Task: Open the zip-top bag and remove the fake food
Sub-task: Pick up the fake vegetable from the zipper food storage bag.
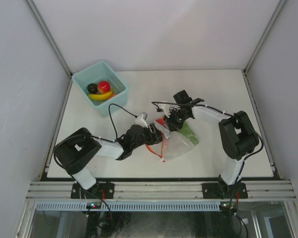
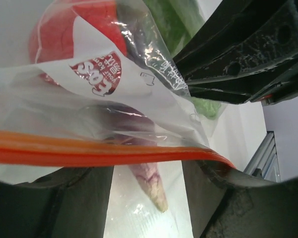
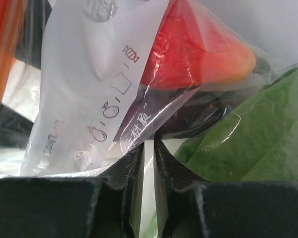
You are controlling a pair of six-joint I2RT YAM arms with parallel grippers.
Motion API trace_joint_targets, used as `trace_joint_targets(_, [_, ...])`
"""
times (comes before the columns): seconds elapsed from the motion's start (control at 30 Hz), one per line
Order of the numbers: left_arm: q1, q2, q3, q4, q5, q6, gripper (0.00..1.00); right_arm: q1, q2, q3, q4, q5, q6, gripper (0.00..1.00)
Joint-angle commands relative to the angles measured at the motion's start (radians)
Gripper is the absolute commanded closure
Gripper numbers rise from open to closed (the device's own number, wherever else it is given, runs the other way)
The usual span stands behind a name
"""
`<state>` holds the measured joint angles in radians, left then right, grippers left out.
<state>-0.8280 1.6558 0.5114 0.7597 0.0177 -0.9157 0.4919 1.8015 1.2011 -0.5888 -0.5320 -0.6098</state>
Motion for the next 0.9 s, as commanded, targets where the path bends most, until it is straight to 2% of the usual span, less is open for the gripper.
trace_joint_targets(0.0, [-0.012, 0.018, 0.071, -0.026, -0.057, 0.054, 0.4, 0.013, 0.044, 0.069, -0.012, -0.015, 0.084, 0.88])
trace_joint_targets(0.3, [-0.032, 0.053, 0.179, -0.253, -0.167, 0.129, 0.43, 0.014, 0.087, 0.112, -0.058, -0.063, 0.119, 0.89])
trace_joint_targets(0.43, [-0.035, 0.064, 0.203, -0.321, -0.206, 0.156, 0.55, 0.013, 0.092, 0.118, -0.064, -0.061, 0.118, 0.89])
trace_joint_targets(0.53, [-0.04, 0.065, 0.219, -0.356, -0.221, 0.175, 0.59, 0.011, 0.095, 0.122, -0.068, -0.063, 0.119, 0.89])
trace_joint_targets(0.63, [-0.046, 0.075, 0.256, -0.416, -0.234, 0.205, 0.57, 0.012, 0.099, 0.124, -0.069, -0.064, 0.121, 0.89])
trace_joint_targets(0.77, [-0.057, 0.1, 0.317, -0.506, -0.272, 0.234, 0.44, 0.011, 0.104, 0.131, -0.074, -0.066, 0.123, 0.89])
trace_joint_targets(0.87, [-0.06, 0.12, 0.337, -0.533, -0.289, 0.239, 0.44, 0.009, 0.102, 0.133, -0.075, -0.073, 0.125, 0.89])
